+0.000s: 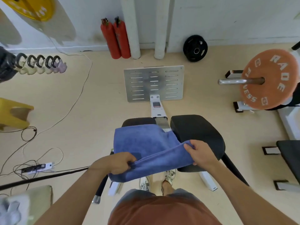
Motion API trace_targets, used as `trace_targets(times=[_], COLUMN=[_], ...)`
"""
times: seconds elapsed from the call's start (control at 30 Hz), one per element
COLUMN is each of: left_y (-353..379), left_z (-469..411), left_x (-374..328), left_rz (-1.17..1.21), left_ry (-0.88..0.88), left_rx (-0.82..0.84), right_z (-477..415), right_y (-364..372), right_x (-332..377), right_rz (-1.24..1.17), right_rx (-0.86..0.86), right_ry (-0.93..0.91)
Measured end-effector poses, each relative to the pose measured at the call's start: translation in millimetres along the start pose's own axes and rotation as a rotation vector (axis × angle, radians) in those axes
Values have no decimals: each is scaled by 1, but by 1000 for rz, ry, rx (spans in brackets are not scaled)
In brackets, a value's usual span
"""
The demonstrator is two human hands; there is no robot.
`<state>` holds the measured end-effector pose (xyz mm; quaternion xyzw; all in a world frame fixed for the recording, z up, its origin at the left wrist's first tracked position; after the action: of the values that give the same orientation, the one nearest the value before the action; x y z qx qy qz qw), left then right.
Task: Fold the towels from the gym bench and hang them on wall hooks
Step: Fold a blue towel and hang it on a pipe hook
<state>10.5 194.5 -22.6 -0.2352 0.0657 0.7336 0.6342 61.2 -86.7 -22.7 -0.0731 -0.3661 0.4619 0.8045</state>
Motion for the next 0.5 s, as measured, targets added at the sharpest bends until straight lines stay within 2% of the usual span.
trace_targets(times=[0.1,0.2,0.27,0.37,0.43,0.5], left_y=[-7,-29,-44,-52,-54,-57], left_z=[3,12,18,22,22,20], left_x=[0,4,15,32,39,42], left_rz=[48,146,264,407,421,424], left_ry=[19,22,8,19,14,-2], left_rx=[-52,-294,-402,-373,-434,-565], right_z=[-1,-7,-13,-23,-28,-31], right_y=[1,-4,-9,-9,-6,-2], right_x=[4,11,13,21,31,48], right_rz=[55,-75,-228,-402,-313,-109], right_rx=[-3,-84,-173,-283,-341,-388], right_ry=[28,-44,-23,12,35,23])
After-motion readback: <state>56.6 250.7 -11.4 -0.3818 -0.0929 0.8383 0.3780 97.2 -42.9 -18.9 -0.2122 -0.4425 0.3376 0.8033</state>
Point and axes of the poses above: each hand's wrist, its own z-axis away from the middle knuckle, its own y-axis out of the palm, x = y × z, the point moved 4 cm from there along -z, towards the middle knuckle, and after that the axes turned 14 degrees about x, right-handed, at the moved point
